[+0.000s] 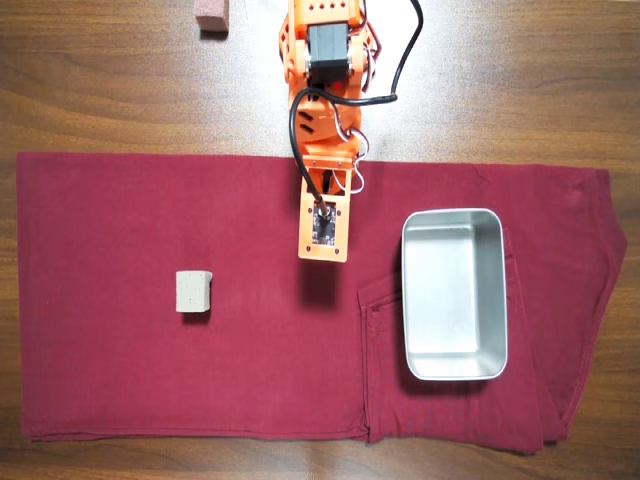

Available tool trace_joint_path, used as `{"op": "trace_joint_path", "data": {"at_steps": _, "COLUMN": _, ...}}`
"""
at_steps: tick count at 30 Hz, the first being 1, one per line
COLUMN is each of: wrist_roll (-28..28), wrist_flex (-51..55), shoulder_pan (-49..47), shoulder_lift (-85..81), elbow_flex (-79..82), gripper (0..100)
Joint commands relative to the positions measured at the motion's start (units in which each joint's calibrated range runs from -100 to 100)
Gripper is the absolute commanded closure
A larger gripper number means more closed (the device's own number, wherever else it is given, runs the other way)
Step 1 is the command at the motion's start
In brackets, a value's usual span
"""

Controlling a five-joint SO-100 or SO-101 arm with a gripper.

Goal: Grab the cube

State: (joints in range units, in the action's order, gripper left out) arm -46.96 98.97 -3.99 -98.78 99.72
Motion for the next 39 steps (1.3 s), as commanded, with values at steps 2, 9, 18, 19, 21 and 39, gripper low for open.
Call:
{"op": "trace_joint_path", "data": {"at_steps": 2, "wrist_roll": -0.15, "wrist_flex": 1.03, "shoulder_pan": 0.05, "shoulder_lift": 0.47, "elbow_flex": 0.28, "gripper": 100}}
{"op": "trace_joint_path", "data": {"at_steps": 9, "wrist_roll": -0.15, "wrist_flex": 1.03, "shoulder_pan": 0.05, "shoulder_lift": 0.47, "elbow_flex": 0.28, "gripper": 100}}
{"op": "trace_joint_path", "data": {"at_steps": 18, "wrist_roll": -0.15, "wrist_flex": 1.03, "shoulder_pan": 0.53, "shoulder_lift": 0.47, "elbow_flex": 0.28, "gripper": 100}}
{"op": "trace_joint_path", "data": {"at_steps": 19, "wrist_roll": -0.29, "wrist_flex": 1.03, "shoulder_pan": 1.49, "shoulder_lift": 0.83, "elbow_flex": 0.28, "gripper": 100}}
{"op": "trace_joint_path", "data": {"at_steps": 21, "wrist_roll": -1.17, "wrist_flex": 0.20, "shoulder_pan": 1.97, "shoulder_lift": 2.78, "elbow_flex": 0.28, "gripper": 100}}
{"op": "trace_joint_path", "data": {"at_steps": 39, "wrist_roll": -4.64, "wrist_flex": -8.19, "shoulder_pan": 42.47, "shoulder_lift": 90.75, "elbow_flex": -90.39, "gripper": 64}}
